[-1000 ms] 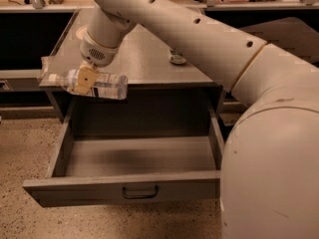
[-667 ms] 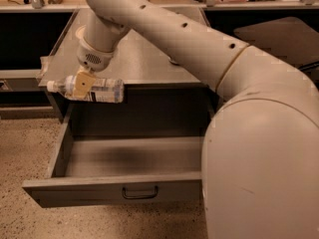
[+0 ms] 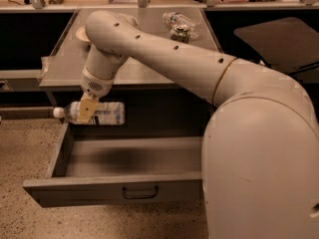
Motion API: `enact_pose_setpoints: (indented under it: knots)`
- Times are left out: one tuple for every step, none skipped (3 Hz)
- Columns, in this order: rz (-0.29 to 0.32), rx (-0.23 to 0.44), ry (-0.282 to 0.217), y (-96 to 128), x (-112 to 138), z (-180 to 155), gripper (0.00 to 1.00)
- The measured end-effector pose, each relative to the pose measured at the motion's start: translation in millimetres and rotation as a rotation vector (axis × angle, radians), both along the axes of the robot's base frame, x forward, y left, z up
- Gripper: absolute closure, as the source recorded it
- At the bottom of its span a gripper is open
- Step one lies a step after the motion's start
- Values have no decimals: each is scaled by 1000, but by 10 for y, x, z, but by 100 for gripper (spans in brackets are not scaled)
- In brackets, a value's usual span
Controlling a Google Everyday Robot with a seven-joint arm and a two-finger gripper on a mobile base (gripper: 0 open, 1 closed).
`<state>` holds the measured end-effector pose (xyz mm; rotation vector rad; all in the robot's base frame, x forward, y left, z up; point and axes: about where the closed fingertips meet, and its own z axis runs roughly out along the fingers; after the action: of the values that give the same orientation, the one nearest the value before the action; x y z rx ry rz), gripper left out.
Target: Place blue plastic bottle into top drawer
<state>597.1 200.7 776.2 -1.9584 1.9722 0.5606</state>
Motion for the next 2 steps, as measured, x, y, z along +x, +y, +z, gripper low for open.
enact_pose_setpoints:
  knots:
    - [-10,-49,0,-85,-178,-418,100]
    - [-22,-50,4,-255,-322,-884,100]
